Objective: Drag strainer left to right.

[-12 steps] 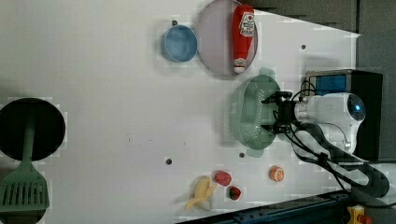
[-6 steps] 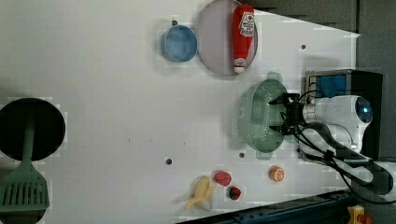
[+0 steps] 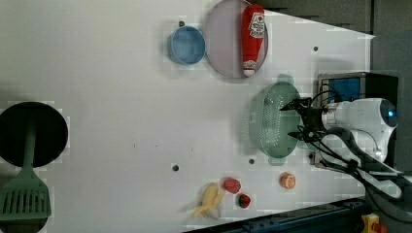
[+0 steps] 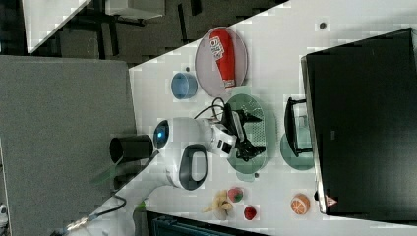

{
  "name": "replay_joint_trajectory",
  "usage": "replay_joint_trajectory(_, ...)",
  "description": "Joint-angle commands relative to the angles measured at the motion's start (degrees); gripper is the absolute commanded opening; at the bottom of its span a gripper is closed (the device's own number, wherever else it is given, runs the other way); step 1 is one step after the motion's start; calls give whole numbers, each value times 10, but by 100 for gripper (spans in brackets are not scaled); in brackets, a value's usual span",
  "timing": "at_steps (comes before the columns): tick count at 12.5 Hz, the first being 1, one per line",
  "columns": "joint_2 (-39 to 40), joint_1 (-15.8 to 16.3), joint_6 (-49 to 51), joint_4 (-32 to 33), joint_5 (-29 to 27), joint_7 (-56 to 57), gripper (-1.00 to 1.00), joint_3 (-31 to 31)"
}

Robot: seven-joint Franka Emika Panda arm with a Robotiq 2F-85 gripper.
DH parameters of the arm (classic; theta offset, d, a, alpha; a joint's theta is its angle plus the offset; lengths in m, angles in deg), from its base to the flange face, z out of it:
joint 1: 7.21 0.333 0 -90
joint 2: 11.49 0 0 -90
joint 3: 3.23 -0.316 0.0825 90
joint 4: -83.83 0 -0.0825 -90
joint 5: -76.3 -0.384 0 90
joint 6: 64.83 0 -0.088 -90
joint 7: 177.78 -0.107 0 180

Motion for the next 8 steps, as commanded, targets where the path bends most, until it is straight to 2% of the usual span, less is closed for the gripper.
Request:
replay_joint_trajectory(1,-107,10,52,-23,4,164,100,-23)
replay_joint_trajectory(4,-191,10,213,-75,4,170,100,-39)
replay_joint_trajectory(8,-274,11,436,-178,-3,174,100,-48)
